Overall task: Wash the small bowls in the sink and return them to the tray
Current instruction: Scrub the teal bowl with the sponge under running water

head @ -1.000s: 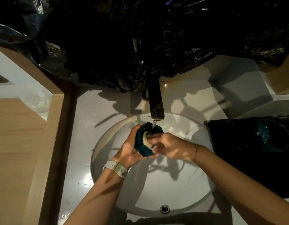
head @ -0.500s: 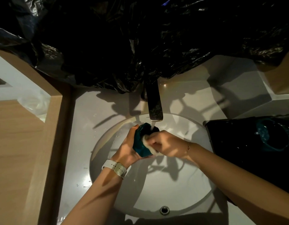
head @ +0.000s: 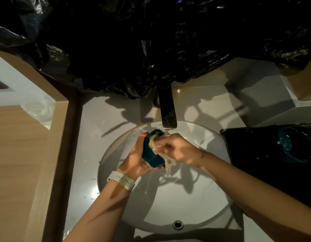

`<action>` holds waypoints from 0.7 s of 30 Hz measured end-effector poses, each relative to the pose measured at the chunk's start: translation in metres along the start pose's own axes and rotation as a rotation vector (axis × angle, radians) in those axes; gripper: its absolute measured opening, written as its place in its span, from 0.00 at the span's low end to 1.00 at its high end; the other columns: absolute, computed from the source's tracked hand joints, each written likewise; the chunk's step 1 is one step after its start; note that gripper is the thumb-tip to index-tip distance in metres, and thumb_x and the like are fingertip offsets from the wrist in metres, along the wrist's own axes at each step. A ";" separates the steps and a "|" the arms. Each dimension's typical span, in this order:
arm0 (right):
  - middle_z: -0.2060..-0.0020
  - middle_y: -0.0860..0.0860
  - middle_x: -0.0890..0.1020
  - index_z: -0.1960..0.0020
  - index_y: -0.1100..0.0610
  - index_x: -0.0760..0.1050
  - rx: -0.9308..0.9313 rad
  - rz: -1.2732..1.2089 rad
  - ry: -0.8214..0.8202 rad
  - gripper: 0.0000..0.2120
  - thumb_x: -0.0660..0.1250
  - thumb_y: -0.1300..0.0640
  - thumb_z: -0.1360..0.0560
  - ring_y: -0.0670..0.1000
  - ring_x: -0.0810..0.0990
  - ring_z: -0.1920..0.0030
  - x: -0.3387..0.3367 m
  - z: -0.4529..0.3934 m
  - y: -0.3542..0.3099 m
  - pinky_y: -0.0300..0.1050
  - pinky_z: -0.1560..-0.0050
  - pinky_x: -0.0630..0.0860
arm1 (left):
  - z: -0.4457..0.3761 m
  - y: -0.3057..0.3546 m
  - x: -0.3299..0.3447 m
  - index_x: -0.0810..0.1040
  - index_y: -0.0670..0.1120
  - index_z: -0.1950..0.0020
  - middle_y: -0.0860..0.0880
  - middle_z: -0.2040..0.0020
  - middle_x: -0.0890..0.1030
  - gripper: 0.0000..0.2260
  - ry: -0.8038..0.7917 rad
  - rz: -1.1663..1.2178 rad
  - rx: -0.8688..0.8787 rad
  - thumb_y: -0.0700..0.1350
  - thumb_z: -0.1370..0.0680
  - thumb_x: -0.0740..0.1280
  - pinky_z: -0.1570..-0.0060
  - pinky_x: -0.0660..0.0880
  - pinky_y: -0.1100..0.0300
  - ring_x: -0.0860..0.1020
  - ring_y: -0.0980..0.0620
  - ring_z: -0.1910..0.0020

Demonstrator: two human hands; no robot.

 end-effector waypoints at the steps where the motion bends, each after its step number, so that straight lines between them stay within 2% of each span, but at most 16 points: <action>1: 0.55 0.46 0.79 0.49 0.56 0.81 -0.014 0.050 0.012 0.10 0.63 0.66 0.22 0.35 0.74 0.56 -0.002 -0.004 -0.005 0.25 0.51 0.69 | 0.000 -0.001 0.001 0.82 0.44 0.47 0.38 0.52 0.84 0.21 0.029 -0.002 -0.003 0.60 0.22 0.62 0.50 0.78 0.37 0.83 0.38 0.55; 2: 0.58 0.44 0.78 0.53 0.49 0.78 -0.011 0.085 0.055 0.13 0.62 0.65 0.22 0.34 0.74 0.59 -0.005 -0.007 -0.006 0.25 0.53 0.69 | 0.000 -0.001 0.002 0.81 0.43 0.46 0.38 0.53 0.84 0.21 0.054 -0.020 -0.004 0.60 0.22 0.62 0.50 0.77 0.37 0.83 0.38 0.56; 3: 0.59 0.45 0.77 0.56 0.48 0.77 0.000 0.105 0.077 0.13 0.61 0.65 0.22 0.34 0.75 0.61 -0.006 -0.007 -0.005 0.25 0.56 0.69 | 0.000 0.000 0.004 0.80 0.43 0.47 0.37 0.54 0.84 0.21 0.078 -0.036 -0.006 0.59 0.22 0.62 0.50 0.77 0.39 0.82 0.38 0.56; 4: 0.57 0.49 0.79 0.54 0.53 0.78 0.014 0.148 0.083 0.10 0.61 0.64 0.22 0.38 0.78 0.58 -0.003 -0.006 -0.002 0.27 0.55 0.69 | -0.002 0.000 0.005 0.79 0.42 0.47 0.37 0.55 0.83 0.20 0.104 -0.045 -0.006 0.59 0.22 0.62 0.51 0.77 0.40 0.81 0.39 0.57; 5: 0.51 0.54 0.80 0.48 0.58 0.79 0.026 0.211 0.071 0.09 0.60 0.64 0.22 0.46 0.80 0.51 -0.002 -0.005 -0.003 0.30 0.50 0.70 | -0.003 0.002 0.007 0.79 0.42 0.48 0.37 0.56 0.82 0.20 0.116 -0.040 -0.014 0.58 0.22 0.62 0.51 0.76 0.41 0.81 0.39 0.57; 6: 0.46 0.58 0.80 0.43 0.62 0.78 0.030 0.260 0.065 0.12 0.59 0.64 0.22 0.53 0.79 0.46 0.000 -0.003 -0.002 0.35 0.47 0.71 | -0.005 0.002 0.008 0.79 0.41 0.50 0.38 0.58 0.82 0.20 0.128 -0.023 -0.024 0.58 0.22 0.62 0.51 0.76 0.42 0.80 0.39 0.58; 7: 0.45 0.60 0.80 0.42 0.64 0.78 -0.007 0.337 0.018 0.13 0.59 0.63 0.23 0.58 0.79 0.46 0.004 0.000 -0.001 0.37 0.48 0.70 | -0.008 0.000 0.009 0.81 0.41 0.52 0.38 0.59 0.83 0.20 0.124 -0.011 -0.041 0.58 0.22 0.62 0.51 0.76 0.42 0.80 0.40 0.58; 9: 0.51 0.60 0.82 0.47 0.64 0.81 -0.012 0.336 -0.063 0.11 0.60 0.64 0.24 0.56 0.78 0.53 0.005 0.004 0.002 0.32 0.55 0.64 | -0.013 -0.002 0.006 0.85 0.43 0.54 0.40 0.60 0.85 0.21 0.100 -0.018 -0.043 0.59 0.23 0.63 0.49 0.76 0.42 0.81 0.40 0.57; 11: 0.59 0.56 0.81 0.52 0.63 0.82 0.019 0.179 -0.073 0.08 0.64 0.65 0.24 0.50 0.75 0.58 0.005 0.005 0.007 0.28 0.60 0.63 | -0.016 -0.006 0.001 0.83 0.44 0.47 0.40 0.55 0.85 0.22 0.106 -0.051 -0.048 0.61 0.24 0.65 0.47 0.76 0.42 0.81 0.40 0.54; 13: 0.60 0.55 0.80 0.52 0.66 0.82 0.069 -0.070 -0.018 0.06 0.68 0.68 0.26 0.46 0.77 0.58 0.007 0.005 0.005 0.26 0.56 0.68 | -0.017 -0.006 -0.001 0.83 0.45 0.47 0.40 0.53 0.84 0.22 0.098 -0.061 -0.033 0.62 0.25 0.64 0.46 0.75 0.44 0.81 0.41 0.54; 14: 0.57 0.57 0.82 0.51 0.67 0.82 0.100 -0.163 0.048 0.06 0.69 0.70 0.27 0.45 0.79 0.56 0.007 0.004 0.007 0.29 0.52 0.71 | -0.019 -0.006 -0.001 0.83 0.45 0.47 0.40 0.51 0.84 0.22 0.088 -0.056 -0.023 0.62 0.25 0.64 0.44 0.74 0.43 0.80 0.41 0.54; 15: 0.55 0.60 0.83 0.50 0.68 0.82 0.112 -0.173 0.114 0.07 0.69 0.71 0.28 0.46 0.80 0.55 0.005 0.003 0.008 0.30 0.51 0.72 | -0.020 -0.007 0.000 0.83 0.45 0.44 0.39 0.48 0.83 0.23 0.067 -0.044 -0.023 0.62 0.25 0.65 0.42 0.74 0.41 0.80 0.40 0.52; 17: 0.51 0.61 0.83 0.48 0.67 0.81 0.088 -0.032 0.168 0.08 0.66 0.70 0.26 0.50 0.81 0.53 -0.001 0.002 0.006 0.29 0.52 0.71 | -0.020 -0.009 0.004 0.81 0.44 0.40 0.39 0.46 0.81 0.25 0.053 -0.028 -0.031 0.62 0.26 0.65 0.43 0.73 0.40 0.79 0.40 0.49; 18: 0.50 0.62 0.83 0.47 0.66 0.81 0.053 0.107 0.147 0.10 0.65 0.69 0.25 0.54 0.81 0.51 -0.004 0.001 0.004 0.33 0.52 0.71 | -0.020 -0.010 0.006 0.81 0.44 0.42 0.40 0.47 0.81 0.24 0.050 -0.023 -0.029 0.62 0.25 0.64 0.43 0.74 0.40 0.79 0.41 0.50; 19: 0.49 0.62 0.82 0.45 0.64 0.81 0.025 0.254 0.095 0.11 0.63 0.68 0.25 0.59 0.80 0.49 -0.006 0.003 0.004 0.39 0.50 0.71 | -0.021 -0.010 0.008 0.81 0.44 0.43 0.40 0.49 0.82 0.22 0.056 -0.011 -0.025 0.61 0.25 0.63 0.44 0.74 0.40 0.80 0.41 0.51; 21: 0.49 0.61 0.82 0.45 0.63 0.80 0.028 0.453 -0.042 0.12 0.62 0.67 0.25 0.60 0.79 0.49 -0.005 0.009 0.005 0.41 0.53 0.69 | -0.022 -0.011 0.011 0.81 0.45 0.43 0.42 0.52 0.84 0.22 0.078 -0.027 -0.029 0.61 0.24 0.62 0.52 0.79 0.43 0.82 0.42 0.56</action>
Point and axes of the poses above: each hand's wrist, its own z-axis away from the middle knuckle, its own x-axis out of the palm, y = z × x, the point moved 5 cm from there along -z, towards the middle knuckle
